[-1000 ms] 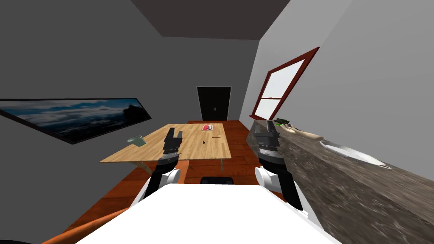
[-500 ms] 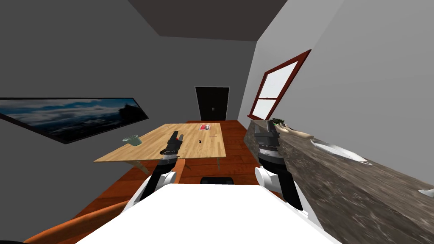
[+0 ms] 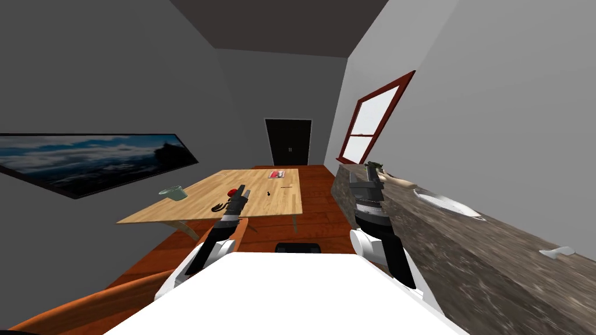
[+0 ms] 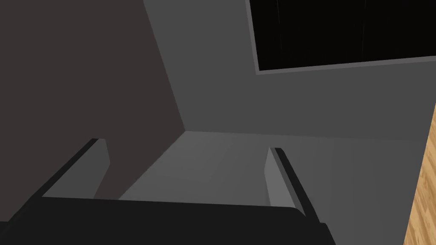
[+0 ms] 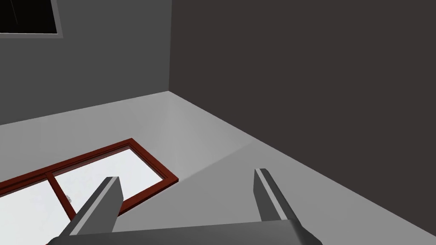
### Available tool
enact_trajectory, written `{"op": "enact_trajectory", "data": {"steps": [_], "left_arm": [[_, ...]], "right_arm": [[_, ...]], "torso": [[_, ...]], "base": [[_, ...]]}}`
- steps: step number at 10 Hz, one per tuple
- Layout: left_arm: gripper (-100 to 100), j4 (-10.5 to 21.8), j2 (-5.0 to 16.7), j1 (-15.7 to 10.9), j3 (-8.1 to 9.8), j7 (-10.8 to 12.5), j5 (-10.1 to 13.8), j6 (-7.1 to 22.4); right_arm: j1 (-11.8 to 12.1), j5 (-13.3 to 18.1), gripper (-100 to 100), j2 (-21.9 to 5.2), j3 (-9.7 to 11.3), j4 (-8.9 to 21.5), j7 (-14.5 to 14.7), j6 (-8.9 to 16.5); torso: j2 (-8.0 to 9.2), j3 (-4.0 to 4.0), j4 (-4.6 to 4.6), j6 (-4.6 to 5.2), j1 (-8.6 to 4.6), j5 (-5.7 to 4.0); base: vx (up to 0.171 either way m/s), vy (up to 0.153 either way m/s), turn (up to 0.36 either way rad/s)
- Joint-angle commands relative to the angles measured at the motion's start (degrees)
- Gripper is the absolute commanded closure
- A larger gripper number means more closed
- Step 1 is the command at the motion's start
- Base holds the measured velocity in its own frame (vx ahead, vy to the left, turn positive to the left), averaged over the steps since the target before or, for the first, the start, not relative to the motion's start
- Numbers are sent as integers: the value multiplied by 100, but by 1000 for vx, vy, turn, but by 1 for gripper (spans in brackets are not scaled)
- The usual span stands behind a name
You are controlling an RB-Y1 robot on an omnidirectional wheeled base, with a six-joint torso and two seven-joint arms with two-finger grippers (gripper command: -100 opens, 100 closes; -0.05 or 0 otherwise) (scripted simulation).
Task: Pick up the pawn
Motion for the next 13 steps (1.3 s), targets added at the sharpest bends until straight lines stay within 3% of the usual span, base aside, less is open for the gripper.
{"op": "enact_trajectory", "data": {"steps": [1,2,3,4,5,6,7,8,9,10,13], "left_arm": [[-100,286,244,4,58,34,109,2],[-100,386,244,4,58,34,109,2],[-100,641,441,4,101,55,207,21],[-100,675,441,4,101,55,207,21],[-100,893,637,6,141,74,312,45],[-100,973,637,6,141,74,312,45],[-100,1186,830,9,178,92,423,73],[-100,1278,830,9,178,92,423,73],[-100,1490,1021,13,210,107,542,105],[-100,1589,1021,13,210,107,542,105],[-100,2122,1385,26,262,131,798,185]], "right_arm": [[0,0,0,0,0,0,0,0],[0,0,0,0,0,0,0,0],[0,0,0,-1,-1,0,0,0],[0,0,0,0,0,0,0,0],[0,0,0,-1,-1,0,0,0],[0,0,0,0,0,0,0,0],[0,0,0,-1,-1,0,0,0],[0,0,0,0,0,0,0,0],[1,0,0,-1,-1,0,0,0],[0,0,0,-1,0,0,0,0],[1,0,0,-1,-1,0,0,0]], "torso": [[0,0,0,0,0,0],[-3,-2,-1,1,9,3],[-5,-3,-1,0,24,5],[-6,-4,-1,1,21,5],[-8,-5,-2,0,26,6],[-5,-3,-1,0,20,5],[-8,-4,-2,0,26,6],[-8,-5,-2,0,18,5],[-12,-7,-2,-1,24,5],[-14,-8,-3,2,22,5],[-19,-11,-4,-1,30,6]], "base": [[-12,-139,-35],[-7,-104,-26],[-3,-120,-52],[1,-103,-18],[-11,-128,-56],[3,-104,-23],[4,-131,-62],[14,-114,-24],[16,-118,-74],[24,-92,-35],[33,-117,-67]]}}
